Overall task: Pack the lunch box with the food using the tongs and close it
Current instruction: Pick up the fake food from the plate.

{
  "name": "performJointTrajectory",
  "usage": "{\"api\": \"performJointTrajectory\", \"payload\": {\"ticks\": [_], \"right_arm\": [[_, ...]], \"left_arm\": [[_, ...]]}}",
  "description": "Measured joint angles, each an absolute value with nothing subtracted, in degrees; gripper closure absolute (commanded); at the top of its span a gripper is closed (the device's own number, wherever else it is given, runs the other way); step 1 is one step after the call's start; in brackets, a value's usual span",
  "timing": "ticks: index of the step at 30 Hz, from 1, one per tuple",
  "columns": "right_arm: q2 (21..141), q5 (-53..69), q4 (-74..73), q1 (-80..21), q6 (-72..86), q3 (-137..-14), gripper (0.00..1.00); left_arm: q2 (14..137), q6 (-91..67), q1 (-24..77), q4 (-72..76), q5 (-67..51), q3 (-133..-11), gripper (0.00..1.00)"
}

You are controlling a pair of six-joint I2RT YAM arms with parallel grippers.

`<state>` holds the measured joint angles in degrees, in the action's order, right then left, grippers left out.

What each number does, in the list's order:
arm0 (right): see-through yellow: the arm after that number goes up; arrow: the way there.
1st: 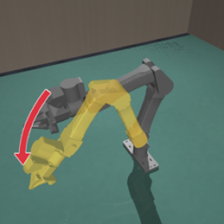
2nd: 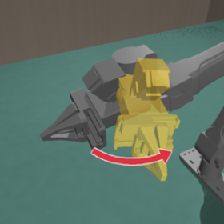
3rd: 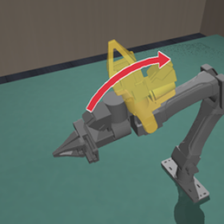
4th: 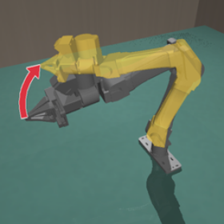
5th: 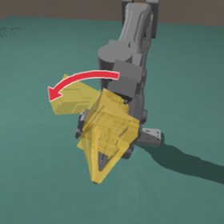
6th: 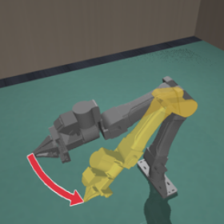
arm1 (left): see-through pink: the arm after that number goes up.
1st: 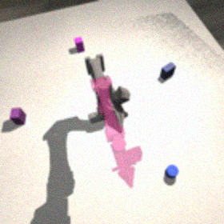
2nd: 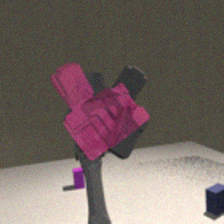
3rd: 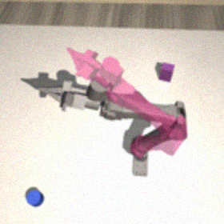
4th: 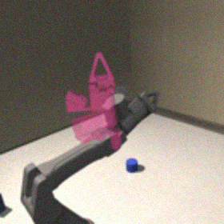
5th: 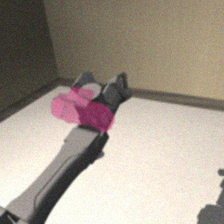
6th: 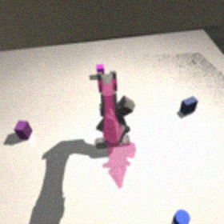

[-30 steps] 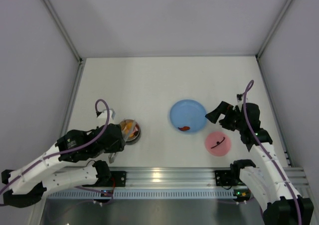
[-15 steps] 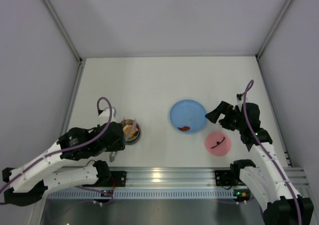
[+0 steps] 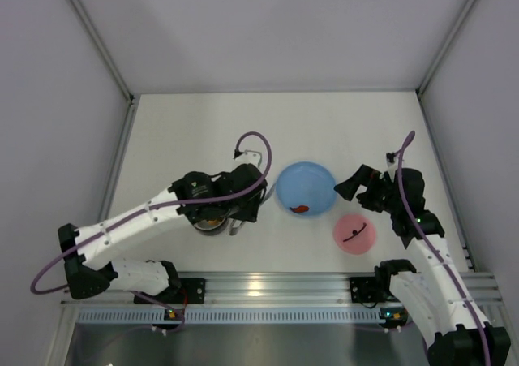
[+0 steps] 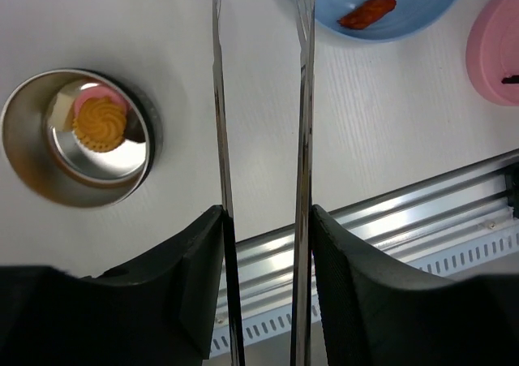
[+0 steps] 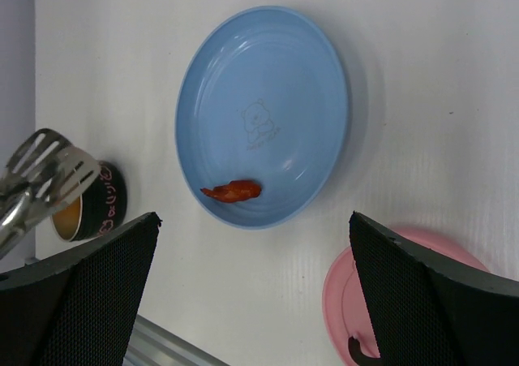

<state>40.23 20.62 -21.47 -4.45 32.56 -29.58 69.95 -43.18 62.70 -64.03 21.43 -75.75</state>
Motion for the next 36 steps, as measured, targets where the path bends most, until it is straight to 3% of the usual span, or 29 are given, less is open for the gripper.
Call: {"api": "performJointTrajectory", "payload": {"ticks": [10,36], "right_arm": [[39.0,20.6,-21.9,-4.4,32.5,-29.6,0.01],[39.0,20.4,-22.0,-4.4,32.5,-29.6,0.01]], "left_arm": [[82.8,-35.7,63.2,-52.9,13.5,-76.7,0.5],[89.9,-30.0,63.5,-49.5,9.0,-77.7,0.5]]}}
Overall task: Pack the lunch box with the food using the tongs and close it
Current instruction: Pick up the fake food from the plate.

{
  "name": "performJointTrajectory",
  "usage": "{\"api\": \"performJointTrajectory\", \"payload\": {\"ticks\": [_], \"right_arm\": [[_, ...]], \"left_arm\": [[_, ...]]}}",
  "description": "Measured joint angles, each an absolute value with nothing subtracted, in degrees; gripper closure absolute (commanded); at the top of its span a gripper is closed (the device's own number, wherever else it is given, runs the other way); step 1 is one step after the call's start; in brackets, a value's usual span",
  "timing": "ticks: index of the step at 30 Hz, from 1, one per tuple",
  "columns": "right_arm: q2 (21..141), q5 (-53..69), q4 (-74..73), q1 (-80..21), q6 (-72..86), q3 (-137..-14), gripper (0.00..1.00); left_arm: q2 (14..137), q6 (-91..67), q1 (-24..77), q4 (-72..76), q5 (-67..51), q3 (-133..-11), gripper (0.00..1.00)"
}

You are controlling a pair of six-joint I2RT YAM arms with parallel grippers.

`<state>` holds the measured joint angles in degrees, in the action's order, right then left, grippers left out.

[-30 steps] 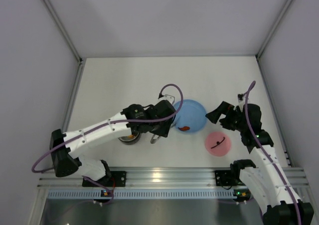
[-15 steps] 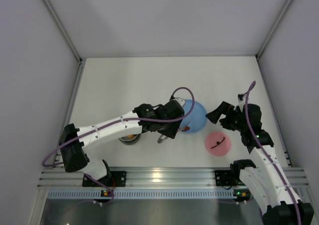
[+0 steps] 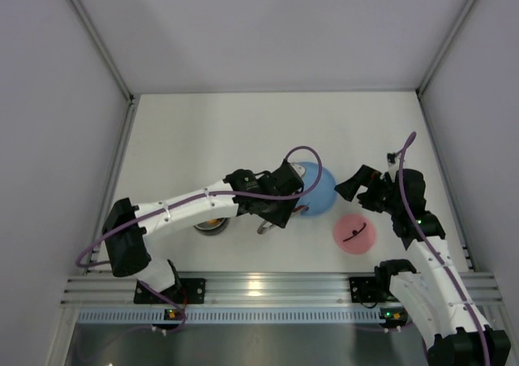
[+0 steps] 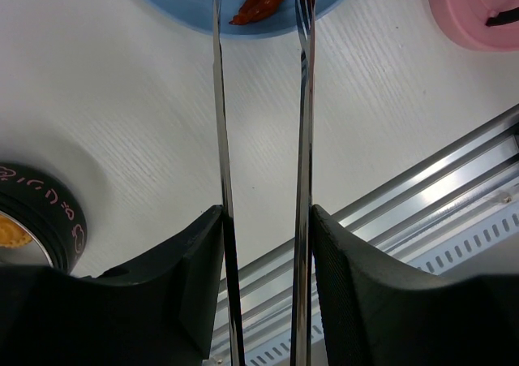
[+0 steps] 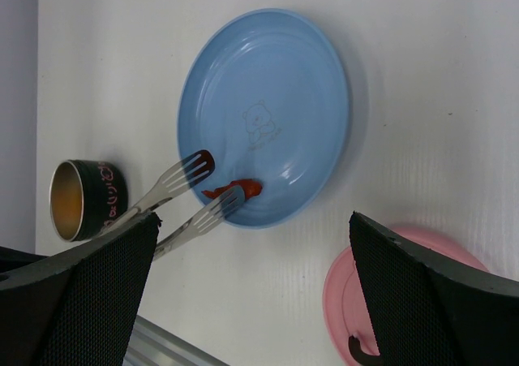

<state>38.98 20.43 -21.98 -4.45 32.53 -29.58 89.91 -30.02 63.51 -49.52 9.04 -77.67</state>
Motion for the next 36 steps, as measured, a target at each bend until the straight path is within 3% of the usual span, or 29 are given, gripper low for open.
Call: {"api": "performJointTrajectory", "payload": {"ticks": [26,36], "right_arm": [[39.1,20.4,-22.0,-4.4,32.5,-29.6,0.0],[39.1,20.4,-22.0,-4.4,32.5,-29.6,0.0]], "left_arm": [[93.4,-29.4,63.5,-49.9,7.3,-78.0,0.54],[93.8,-29.4,63.5,-50.0,8.2,-79.1,0.64]]}}
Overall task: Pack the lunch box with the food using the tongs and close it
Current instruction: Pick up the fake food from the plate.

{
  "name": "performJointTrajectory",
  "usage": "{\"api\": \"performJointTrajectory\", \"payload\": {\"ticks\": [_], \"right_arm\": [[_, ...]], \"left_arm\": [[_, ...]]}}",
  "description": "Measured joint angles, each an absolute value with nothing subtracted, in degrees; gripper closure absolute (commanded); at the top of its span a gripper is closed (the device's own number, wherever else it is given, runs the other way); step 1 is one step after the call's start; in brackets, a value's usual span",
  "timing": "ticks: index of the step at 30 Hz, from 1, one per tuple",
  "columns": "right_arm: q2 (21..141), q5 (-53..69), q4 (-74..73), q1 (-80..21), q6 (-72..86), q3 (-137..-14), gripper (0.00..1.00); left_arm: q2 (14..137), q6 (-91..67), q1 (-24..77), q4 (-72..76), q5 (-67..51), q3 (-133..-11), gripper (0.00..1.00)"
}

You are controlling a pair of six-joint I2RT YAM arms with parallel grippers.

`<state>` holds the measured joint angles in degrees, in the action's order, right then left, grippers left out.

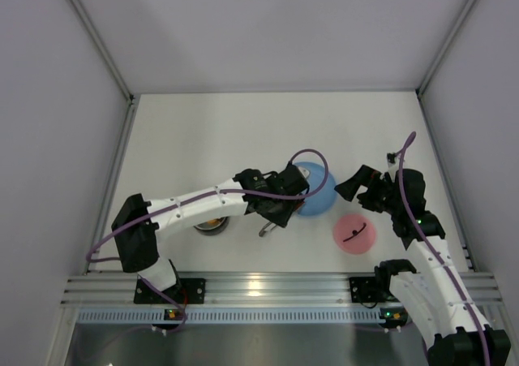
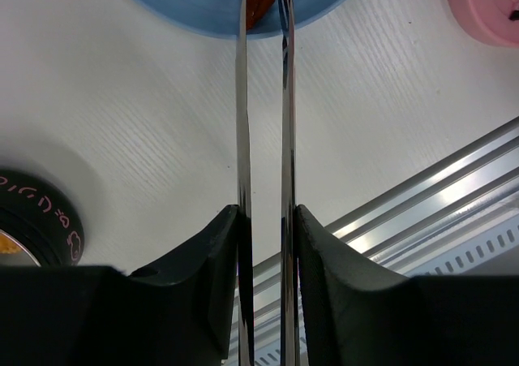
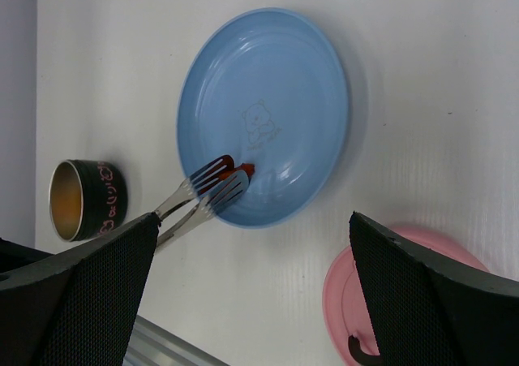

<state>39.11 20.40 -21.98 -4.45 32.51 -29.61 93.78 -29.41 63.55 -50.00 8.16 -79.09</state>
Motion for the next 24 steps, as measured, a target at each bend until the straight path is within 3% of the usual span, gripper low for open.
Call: {"api": "performJointTrajectory", "payload": {"ticks": [10,24], "right_arm": [[39.1,20.4,-22.0,-4.4,32.5,-29.6,0.01],[39.1,20.4,-22.0,-4.4,32.5,-29.6,0.01]], "left_arm": [[93.7,-29.4,63.5,-49.7,9.8,-80.4,0.74],[87.9,-30.1,63.5,-50.5,13.7,-82.3,0.75]]}}
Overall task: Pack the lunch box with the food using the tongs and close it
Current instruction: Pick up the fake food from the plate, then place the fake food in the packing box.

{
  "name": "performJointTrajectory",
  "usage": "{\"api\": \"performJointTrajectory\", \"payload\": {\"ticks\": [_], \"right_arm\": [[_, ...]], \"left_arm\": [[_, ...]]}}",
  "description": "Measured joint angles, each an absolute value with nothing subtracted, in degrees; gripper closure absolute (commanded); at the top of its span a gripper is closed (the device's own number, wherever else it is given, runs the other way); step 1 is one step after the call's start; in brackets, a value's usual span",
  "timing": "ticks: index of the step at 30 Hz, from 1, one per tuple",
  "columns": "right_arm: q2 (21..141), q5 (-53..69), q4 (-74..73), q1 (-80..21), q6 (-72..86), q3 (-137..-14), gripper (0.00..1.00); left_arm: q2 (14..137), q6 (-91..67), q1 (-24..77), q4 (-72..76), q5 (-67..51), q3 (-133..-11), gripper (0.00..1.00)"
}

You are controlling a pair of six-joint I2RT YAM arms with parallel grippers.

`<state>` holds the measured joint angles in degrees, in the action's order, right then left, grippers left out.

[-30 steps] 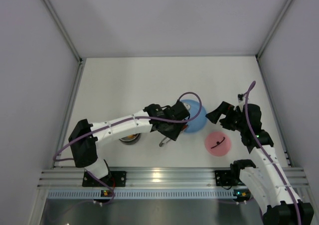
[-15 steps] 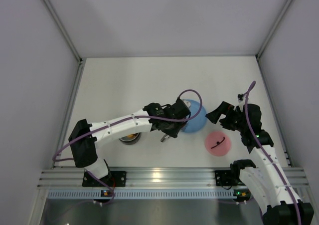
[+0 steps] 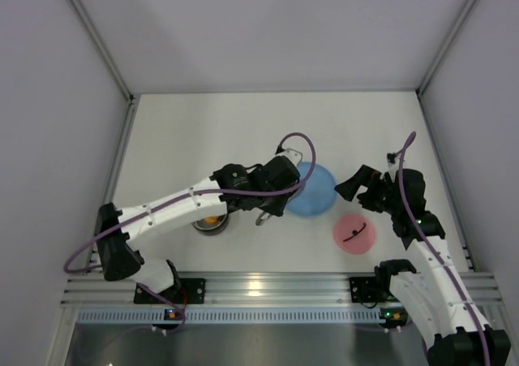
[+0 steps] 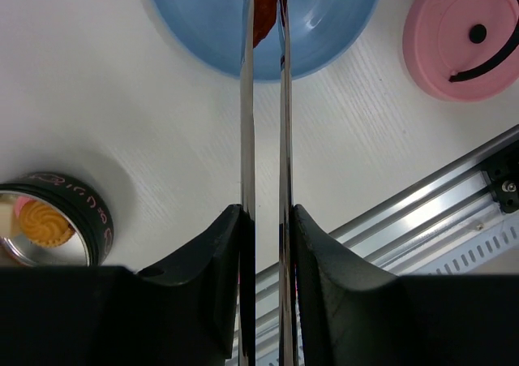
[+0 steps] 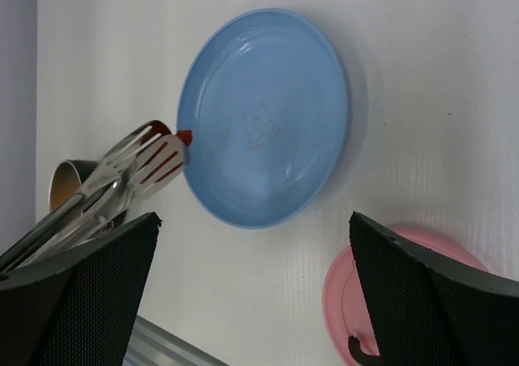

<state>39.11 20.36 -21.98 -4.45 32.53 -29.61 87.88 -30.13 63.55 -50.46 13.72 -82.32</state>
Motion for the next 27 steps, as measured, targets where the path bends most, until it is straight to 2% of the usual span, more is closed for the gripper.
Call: {"api": "performJointTrajectory", "payload": {"ticks": [5,18,27], "right_arm": [[39.2,20.5,-21.8,-4.4,32.6,-29.5,0.01],[41.5,21.4,-20.1,-4.4,33.3,-27.7,0.0],[42.9,22.6,-18.4,-4.4,33.6,-27.7,0.01]], "left_arm": [[80.3,-32.9,63.5,-53.8,15.7,-80.9,0.74],[49.3,-47.1,63.5,-72.3,22.3,-68.6,0.74],[44.6,-54.9,63.5,-77.1,25.4,-61.8,0.7]]}}
